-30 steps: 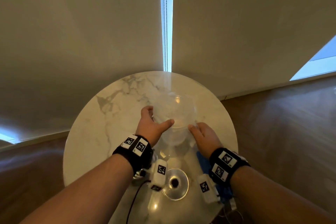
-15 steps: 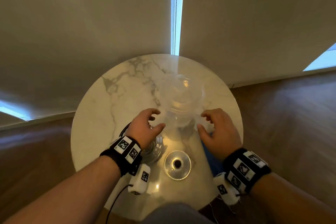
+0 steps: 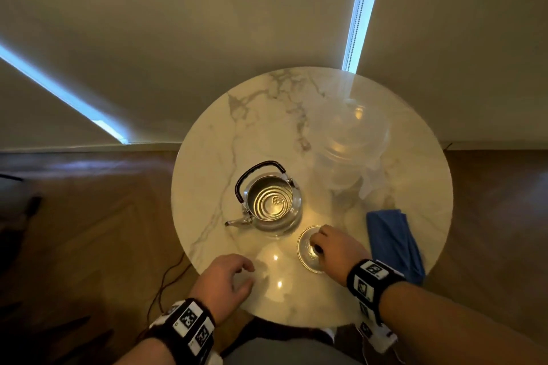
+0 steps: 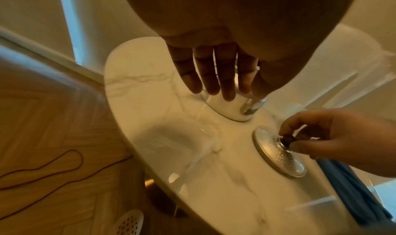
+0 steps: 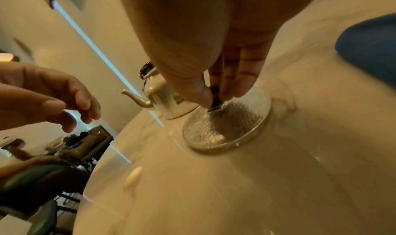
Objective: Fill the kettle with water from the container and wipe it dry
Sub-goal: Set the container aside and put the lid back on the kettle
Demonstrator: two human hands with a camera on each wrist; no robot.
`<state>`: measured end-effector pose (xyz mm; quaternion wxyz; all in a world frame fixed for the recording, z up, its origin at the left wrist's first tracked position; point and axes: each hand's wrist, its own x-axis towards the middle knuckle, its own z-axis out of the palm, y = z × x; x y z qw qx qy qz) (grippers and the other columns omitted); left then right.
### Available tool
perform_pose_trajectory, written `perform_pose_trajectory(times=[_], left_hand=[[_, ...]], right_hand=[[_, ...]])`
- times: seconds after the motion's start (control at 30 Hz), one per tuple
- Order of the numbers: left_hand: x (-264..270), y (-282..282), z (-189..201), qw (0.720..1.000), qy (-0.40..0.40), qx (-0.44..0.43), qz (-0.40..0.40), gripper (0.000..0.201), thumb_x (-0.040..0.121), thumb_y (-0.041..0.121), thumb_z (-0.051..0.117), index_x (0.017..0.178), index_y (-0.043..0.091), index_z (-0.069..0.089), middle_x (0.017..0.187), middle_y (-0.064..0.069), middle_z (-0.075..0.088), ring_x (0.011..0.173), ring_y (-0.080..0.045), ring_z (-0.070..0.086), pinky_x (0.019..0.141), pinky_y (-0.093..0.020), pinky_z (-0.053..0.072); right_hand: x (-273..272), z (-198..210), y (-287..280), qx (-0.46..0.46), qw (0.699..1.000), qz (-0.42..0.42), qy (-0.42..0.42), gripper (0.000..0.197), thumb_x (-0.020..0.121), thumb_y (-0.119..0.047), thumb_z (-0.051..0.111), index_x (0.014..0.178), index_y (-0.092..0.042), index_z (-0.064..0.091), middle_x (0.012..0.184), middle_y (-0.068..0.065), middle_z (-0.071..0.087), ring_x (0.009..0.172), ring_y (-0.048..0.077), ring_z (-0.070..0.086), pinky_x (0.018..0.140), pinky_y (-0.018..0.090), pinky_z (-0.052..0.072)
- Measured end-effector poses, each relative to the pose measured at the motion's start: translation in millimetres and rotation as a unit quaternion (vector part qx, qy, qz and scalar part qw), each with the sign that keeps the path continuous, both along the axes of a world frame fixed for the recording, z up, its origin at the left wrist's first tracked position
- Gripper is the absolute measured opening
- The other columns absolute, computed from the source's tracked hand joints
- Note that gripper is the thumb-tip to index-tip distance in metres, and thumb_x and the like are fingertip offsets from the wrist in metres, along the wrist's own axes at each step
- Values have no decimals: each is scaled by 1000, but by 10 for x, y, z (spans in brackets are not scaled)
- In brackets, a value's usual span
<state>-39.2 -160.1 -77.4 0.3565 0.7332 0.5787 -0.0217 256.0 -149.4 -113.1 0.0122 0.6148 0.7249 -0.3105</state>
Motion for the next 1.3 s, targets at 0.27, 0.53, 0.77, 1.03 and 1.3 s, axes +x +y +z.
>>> perform_pose_trajectory(times=[0.27,0.53,0.77,1.03,1.3], left_hand=[[-250,150,-67,998,-45,36,26,35,81,50,64,114,52,54,112,33,54,106,13,48,92,-18,48],[-78,879,178,986,-49,152,-41,69,75,58,71,138,39,50,131,21,50,121,-3,42,98,-19,39],[11,1414,105,970,-18,199,-137,54,70,53,61,118,28,64,126,9,63,105,-23,55,83,-40,55],[40,1587,-28,960,32,198,-193,50,70,59,69,111,32,65,123,11,65,103,-24,57,80,-40,50],[82,1615,-76,950,56,225,-208,48,68,61,69,102,28,68,119,11,67,98,-23,56,81,-39,46]], right_hand=[[10,541,30,30,993,-58,102,16,89,-35,66,104,-34,64,105,-17,58,92,4,56,83,22,52],[-616,760,734,95,984,-89,120,19,87,-35,62,105,-39,62,104,-22,55,87,-1,56,79,21,52],[-935,681,1045,91,986,-129,43,19,89,-24,65,107,-26,68,112,-6,64,93,16,62,76,24,45],[-1086,690,1075,75,984,-163,-11,18,92,-21,62,107,-21,72,114,-1,66,95,21,64,74,25,42],[-1090,704,1113,65,988,-139,-32,25,93,-22,59,111,-22,75,116,0,69,100,23,65,74,26,41]])
